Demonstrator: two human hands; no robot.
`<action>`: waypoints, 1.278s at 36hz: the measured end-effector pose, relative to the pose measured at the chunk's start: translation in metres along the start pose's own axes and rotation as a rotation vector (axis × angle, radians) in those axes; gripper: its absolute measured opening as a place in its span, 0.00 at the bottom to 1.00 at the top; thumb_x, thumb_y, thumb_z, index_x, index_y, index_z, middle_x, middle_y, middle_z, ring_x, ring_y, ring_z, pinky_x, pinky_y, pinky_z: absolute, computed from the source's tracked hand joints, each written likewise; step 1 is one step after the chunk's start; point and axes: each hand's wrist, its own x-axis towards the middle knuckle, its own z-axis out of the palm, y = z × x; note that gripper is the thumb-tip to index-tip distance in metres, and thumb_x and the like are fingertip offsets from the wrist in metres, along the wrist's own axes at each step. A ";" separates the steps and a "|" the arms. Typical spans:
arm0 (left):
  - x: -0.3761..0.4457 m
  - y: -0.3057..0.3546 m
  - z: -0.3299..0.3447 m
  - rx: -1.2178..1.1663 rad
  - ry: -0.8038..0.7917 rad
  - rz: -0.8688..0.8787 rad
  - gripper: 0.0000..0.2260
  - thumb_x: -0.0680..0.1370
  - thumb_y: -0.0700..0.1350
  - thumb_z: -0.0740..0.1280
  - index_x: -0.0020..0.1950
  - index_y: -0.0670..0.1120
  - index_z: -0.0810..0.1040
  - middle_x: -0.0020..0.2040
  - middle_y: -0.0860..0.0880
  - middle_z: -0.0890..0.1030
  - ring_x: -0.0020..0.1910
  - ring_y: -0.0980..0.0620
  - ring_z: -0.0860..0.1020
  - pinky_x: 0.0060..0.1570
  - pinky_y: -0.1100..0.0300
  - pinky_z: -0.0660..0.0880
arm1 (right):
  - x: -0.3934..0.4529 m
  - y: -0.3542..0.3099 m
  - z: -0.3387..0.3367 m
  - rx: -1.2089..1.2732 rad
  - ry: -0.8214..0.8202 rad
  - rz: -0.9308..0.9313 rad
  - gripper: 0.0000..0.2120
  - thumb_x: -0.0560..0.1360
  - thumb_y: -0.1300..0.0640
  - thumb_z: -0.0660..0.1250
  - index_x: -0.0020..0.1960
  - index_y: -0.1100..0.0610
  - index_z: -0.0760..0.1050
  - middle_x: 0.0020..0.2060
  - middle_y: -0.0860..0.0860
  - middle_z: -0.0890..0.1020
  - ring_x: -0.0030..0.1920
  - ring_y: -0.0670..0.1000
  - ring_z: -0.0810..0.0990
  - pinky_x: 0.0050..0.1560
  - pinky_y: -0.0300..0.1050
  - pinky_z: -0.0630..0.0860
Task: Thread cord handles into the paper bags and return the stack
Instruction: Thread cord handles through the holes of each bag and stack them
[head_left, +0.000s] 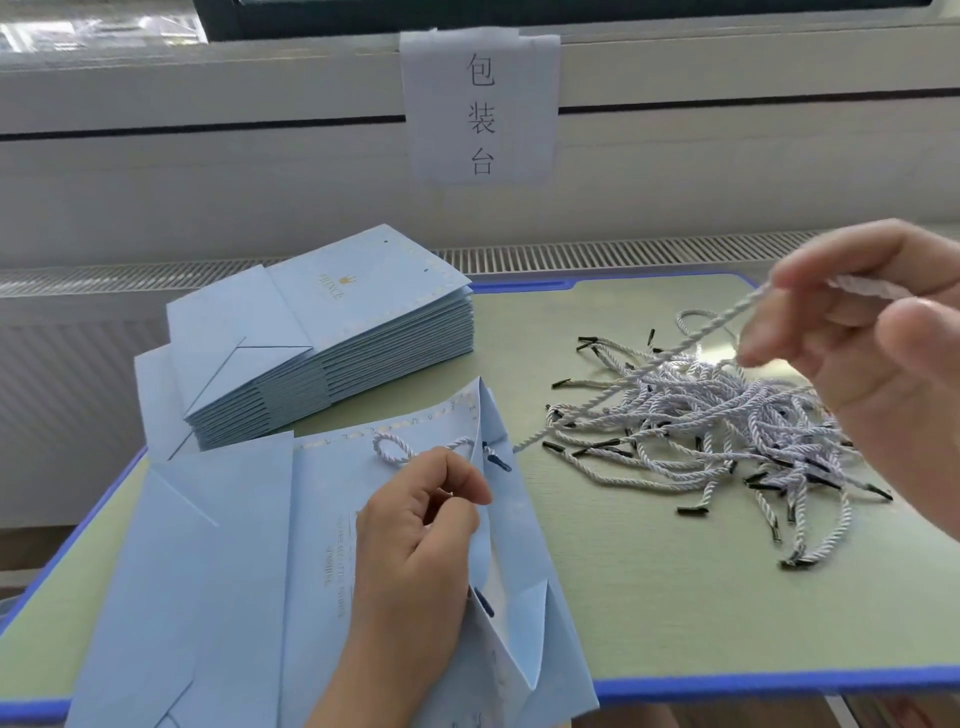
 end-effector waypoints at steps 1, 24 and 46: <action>0.000 0.000 0.000 -0.004 0.006 -0.001 0.08 0.63 0.39 0.58 0.32 0.49 0.75 0.28 0.43 0.67 0.26 0.56 0.61 0.26 0.67 0.58 | 0.000 0.001 -0.002 0.027 0.002 -0.001 0.18 0.73 0.44 0.67 0.60 0.51 0.75 0.50 0.48 0.83 0.49 0.48 0.81 0.52 0.40 0.76; -0.002 0.013 -0.010 -0.450 0.124 -0.196 0.07 0.59 0.35 0.58 0.27 0.46 0.73 0.33 0.41 0.68 0.35 0.38 0.59 0.35 0.53 0.53 | -0.057 0.054 0.074 -0.424 -0.139 0.457 0.13 0.72 0.52 0.62 0.51 0.40 0.79 0.31 0.40 0.81 0.28 0.42 0.69 0.31 0.32 0.65; -0.005 0.016 -0.009 -0.450 0.174 -0.116 0.10 0.59 0.34 0.57 0.26 0.47 0.74 0.32 0.42 0.69 0.34 0.40 0.61 0.35 0.53 0.54 | -0.040 0.047 0.095 0.139 -0.236 0.828 0.06 0.69 0.56 0.65 0.34 0.53 0.78 0.27 0.47 0.78 0.26 0.44 0.72 0.28 0.32 0.67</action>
